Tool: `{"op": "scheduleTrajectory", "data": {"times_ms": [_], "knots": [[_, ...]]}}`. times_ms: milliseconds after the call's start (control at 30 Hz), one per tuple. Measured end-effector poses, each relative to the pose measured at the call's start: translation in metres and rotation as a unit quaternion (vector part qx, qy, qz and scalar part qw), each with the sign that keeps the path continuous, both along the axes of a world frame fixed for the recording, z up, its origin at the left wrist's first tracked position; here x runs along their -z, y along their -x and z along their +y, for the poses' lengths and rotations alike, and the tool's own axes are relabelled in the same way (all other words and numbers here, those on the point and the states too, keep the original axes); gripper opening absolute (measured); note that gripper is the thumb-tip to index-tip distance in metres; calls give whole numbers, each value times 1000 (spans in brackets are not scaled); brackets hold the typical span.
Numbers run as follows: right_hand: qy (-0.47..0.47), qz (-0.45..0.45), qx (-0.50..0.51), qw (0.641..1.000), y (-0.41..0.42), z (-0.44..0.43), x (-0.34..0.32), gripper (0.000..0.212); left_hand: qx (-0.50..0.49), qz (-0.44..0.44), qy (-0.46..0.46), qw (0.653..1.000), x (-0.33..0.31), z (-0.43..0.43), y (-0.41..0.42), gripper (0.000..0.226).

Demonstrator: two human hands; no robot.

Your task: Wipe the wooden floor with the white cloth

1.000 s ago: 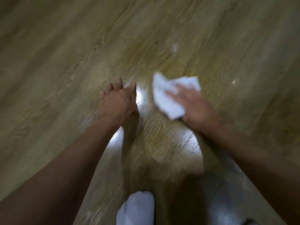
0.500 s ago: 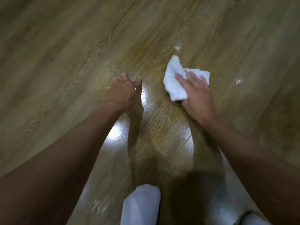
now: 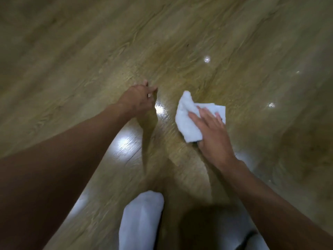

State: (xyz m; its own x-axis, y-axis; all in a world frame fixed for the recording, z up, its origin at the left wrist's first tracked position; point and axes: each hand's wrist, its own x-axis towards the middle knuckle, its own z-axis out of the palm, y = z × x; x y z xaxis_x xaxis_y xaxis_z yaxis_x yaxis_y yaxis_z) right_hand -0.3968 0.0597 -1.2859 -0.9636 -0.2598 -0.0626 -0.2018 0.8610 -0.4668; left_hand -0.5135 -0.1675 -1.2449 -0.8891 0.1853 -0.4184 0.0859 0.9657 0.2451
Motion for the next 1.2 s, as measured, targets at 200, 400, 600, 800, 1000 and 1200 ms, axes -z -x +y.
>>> {"op": "scheduleTrajectory", "data": {"times_ms": [200, 400, 600, 800, 1000, 1200], "knots": [[-37, -11, 12, 999, 32, -42, -7, 69, -17, 70, -24, 997, -1, 26, -13, 30], [5, 3, -79, 997, -63, 19, 5, 63, 52, 111, -113, 986, -4, 50, -34, 39], [12, -11, 126, 992, -27, 10, 1, 65, 164, 93, -63, 980, 6, 78, -46, 41], [-21, -8, -51, 998, -108, 37, 5, 64, 159, 109, 0, 981, -3, 94, -41, 35], [-33, -26, 202, 979, -103, 75, -5, 63, 198, 111, 77, 971, 13, 118, -50, 35], [-32, -49, 83, 995, -118, 52, -14, 69, 160, 86, 86, 980, 30, 121, -60, 62]]}}
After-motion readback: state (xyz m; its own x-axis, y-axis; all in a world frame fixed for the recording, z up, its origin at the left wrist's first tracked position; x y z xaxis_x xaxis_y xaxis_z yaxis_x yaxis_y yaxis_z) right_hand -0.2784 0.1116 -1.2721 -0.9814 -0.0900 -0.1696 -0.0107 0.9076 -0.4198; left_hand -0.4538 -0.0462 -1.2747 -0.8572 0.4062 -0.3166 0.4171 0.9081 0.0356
